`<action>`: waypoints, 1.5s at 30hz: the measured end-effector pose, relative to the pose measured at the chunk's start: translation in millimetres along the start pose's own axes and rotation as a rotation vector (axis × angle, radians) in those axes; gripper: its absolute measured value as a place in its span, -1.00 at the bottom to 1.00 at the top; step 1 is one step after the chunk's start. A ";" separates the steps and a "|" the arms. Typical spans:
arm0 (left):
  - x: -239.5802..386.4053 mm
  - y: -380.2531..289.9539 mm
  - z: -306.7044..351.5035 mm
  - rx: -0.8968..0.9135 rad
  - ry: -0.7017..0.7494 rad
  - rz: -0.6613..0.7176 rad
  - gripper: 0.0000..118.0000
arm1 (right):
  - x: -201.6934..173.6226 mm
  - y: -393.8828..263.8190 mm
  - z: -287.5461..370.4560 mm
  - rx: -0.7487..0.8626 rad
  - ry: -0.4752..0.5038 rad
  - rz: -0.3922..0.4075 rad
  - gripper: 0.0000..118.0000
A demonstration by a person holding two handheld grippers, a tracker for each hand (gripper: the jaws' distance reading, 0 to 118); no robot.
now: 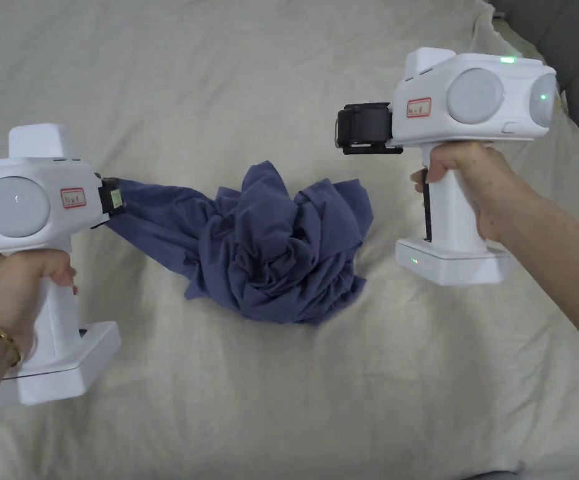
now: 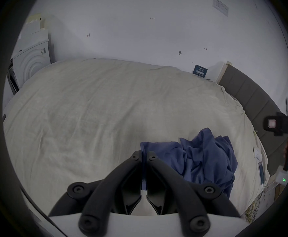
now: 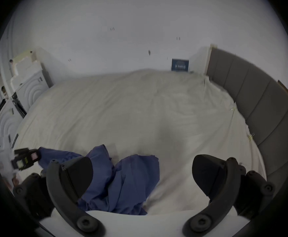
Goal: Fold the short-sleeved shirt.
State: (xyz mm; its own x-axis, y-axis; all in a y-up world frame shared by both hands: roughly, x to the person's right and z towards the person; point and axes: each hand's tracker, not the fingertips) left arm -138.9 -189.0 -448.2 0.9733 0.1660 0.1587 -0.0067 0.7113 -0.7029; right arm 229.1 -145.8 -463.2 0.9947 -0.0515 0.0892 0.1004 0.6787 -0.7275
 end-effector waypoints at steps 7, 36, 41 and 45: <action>-8.8 -8.7 -6.1 -0.012 0.005 -0.014 -1.00 | 9.9 4.0 -95.2 -0.265 -0.123 -0.028 0.89; -37.2 3.1 71.9 0.118 0.085 0.074 -1.00 | 86.7 -4.9 104.4 0.050 -0.027 -0.108 -0.90; -52.7 7.5 122.4 0.182 0.107 0.105 -1.00 | 118.7 -27.0 189.7 0.152 -0.023 -0.176 -0.90; -58.0 11.3 162.0 0.261 0.096 0.141 -1.00 | 134.9 -40.0 243.5 0.202 -0.057 -0.218 -0.90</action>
State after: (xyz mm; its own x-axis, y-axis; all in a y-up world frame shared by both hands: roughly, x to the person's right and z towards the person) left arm -232.6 -79.9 -353.0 0.9758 0.2186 -0.0026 -0.1894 0.8392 -0.5098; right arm 353.7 -1.6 -256.4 0.9466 -0.1752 0.2707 0.2996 0.7885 -0.5371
